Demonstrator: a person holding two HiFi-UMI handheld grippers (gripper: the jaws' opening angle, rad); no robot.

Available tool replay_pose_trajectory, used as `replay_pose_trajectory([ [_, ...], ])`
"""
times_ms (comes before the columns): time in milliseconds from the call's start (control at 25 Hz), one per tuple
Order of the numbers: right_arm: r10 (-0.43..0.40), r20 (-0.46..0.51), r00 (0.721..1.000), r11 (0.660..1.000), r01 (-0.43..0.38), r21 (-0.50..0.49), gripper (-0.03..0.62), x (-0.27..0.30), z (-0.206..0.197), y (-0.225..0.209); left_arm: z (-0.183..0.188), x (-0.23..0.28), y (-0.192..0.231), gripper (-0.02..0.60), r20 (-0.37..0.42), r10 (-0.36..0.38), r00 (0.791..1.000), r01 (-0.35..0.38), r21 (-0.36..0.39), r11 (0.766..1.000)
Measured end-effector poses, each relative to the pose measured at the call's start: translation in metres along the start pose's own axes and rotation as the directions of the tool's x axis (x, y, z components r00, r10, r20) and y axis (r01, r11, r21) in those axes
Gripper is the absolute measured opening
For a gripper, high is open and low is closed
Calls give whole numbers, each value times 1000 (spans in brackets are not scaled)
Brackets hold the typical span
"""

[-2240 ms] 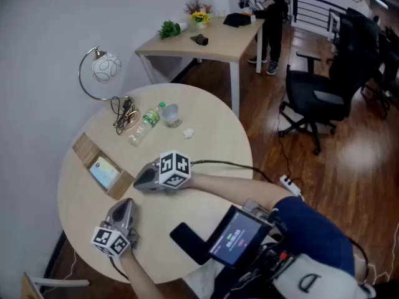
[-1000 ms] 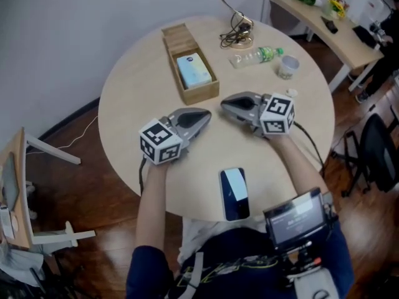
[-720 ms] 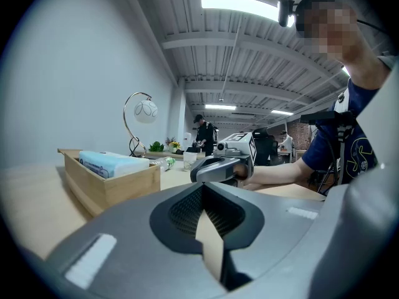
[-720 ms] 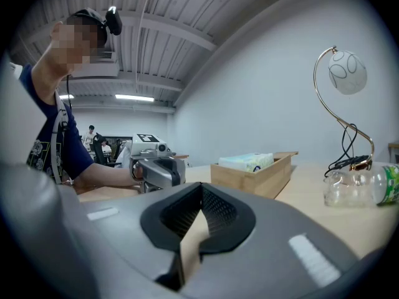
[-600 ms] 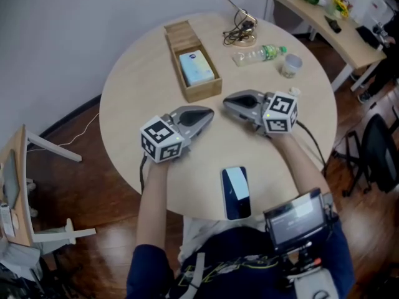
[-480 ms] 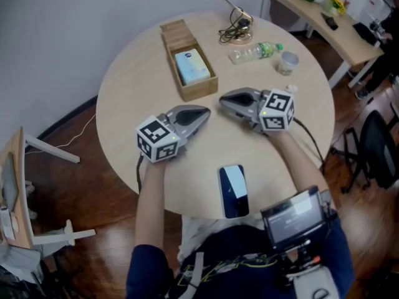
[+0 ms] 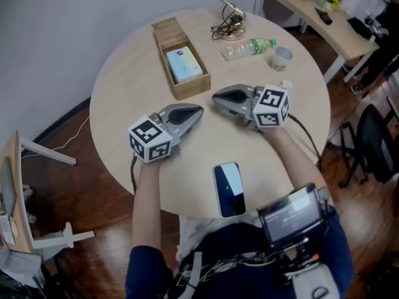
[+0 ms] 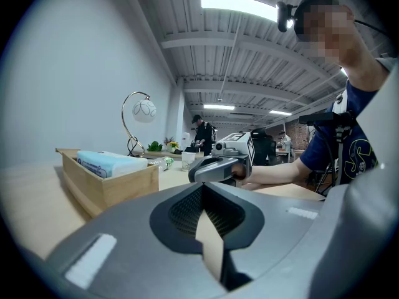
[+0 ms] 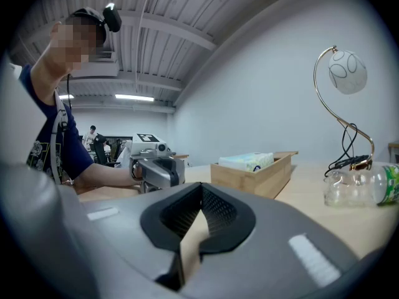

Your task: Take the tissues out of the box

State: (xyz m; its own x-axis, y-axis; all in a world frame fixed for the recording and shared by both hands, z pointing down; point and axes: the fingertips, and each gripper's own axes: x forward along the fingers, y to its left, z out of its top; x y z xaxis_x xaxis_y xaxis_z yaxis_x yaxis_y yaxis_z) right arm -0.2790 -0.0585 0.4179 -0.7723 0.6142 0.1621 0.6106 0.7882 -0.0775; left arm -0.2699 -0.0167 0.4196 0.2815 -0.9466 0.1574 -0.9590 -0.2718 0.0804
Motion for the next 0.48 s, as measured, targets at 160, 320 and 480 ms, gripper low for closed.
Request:
replay_pose_trajectory([
  [160, -14, -2, 1000, 1000, 14, 0, 7, 1, -4, -11, -6, 6, 8, 5, -1, -16, 1000, 16, -4, 1000],
  [320, 38, 22, 999, 998, -39, 41, 7, 22, 13, 11, 1, -33, 0, 5, -73, 69, 995, -72, -32, 997],
  [480, 36, 17, 999, 999, -36, 15, 7, 15, 2, 5, -4, -15, 4, 5, -33, 37, 999, -38, -24, 999],
])
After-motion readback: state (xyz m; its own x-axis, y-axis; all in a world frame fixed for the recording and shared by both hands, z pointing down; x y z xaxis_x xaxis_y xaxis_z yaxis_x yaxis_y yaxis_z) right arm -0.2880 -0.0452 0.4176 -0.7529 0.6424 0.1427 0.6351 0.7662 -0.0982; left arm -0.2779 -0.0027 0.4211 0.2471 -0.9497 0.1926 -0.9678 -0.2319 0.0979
